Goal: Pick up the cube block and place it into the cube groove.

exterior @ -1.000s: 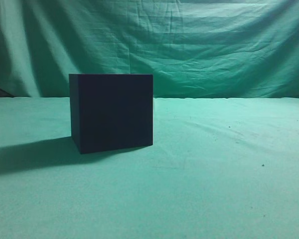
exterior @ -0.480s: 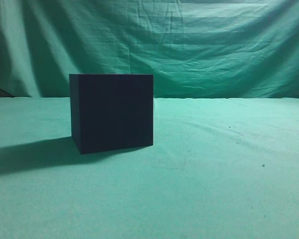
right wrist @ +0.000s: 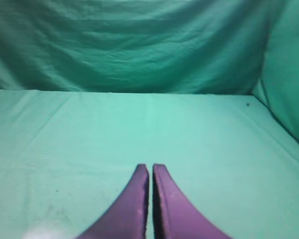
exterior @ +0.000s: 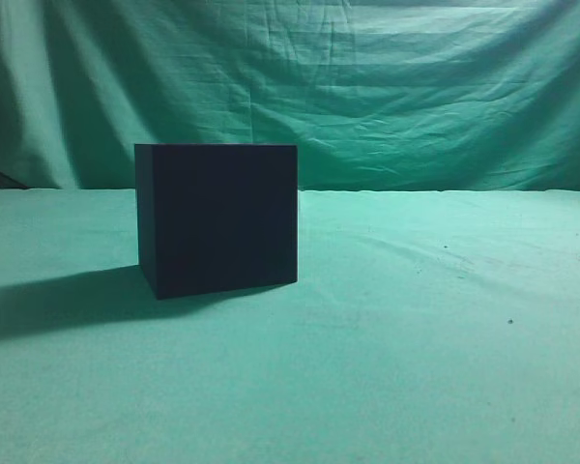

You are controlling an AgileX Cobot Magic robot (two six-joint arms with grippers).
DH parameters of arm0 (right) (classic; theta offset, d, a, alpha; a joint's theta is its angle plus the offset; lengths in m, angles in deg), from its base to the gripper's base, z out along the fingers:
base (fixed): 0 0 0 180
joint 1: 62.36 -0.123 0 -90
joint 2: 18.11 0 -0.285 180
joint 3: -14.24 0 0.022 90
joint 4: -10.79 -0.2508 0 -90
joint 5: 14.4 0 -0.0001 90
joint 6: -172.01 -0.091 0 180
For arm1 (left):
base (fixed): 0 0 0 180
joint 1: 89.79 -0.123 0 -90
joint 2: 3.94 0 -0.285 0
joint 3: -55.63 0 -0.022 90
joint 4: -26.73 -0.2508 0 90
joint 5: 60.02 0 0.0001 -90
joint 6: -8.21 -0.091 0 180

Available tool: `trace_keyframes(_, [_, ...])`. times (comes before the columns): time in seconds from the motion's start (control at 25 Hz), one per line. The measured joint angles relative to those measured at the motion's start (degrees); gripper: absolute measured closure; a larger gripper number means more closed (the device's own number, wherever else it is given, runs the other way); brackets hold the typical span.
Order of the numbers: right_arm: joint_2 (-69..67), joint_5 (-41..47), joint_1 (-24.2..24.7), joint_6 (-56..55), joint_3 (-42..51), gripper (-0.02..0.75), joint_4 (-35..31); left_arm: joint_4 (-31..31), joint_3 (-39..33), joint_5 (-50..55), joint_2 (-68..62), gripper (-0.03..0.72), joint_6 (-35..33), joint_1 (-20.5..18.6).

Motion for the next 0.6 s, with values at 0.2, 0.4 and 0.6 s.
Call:
trace_keyframes(0.2, [2.9, -0.8, 2.8, 0.0, 7.0, 0.738, -2.3, 0.0, 0.0, 0.0, 0.0, 0.688, 0.0, 0.0])
trace_keyframes(0.4, [2.9, 4.8, 3.2, 0.0, 7.0, 0.738, -2.5, 0.0, 0.0, 0.0, 0.0, 0.688, 0.0, 0.0])
trace_keyframes(0.6, [2.9, 6.3, 3.2, 0.0, 7.1, 0.738, -2.5, 0.0, 0.0, 0.0, 0.0, 0.688, 0.0, 0.0])
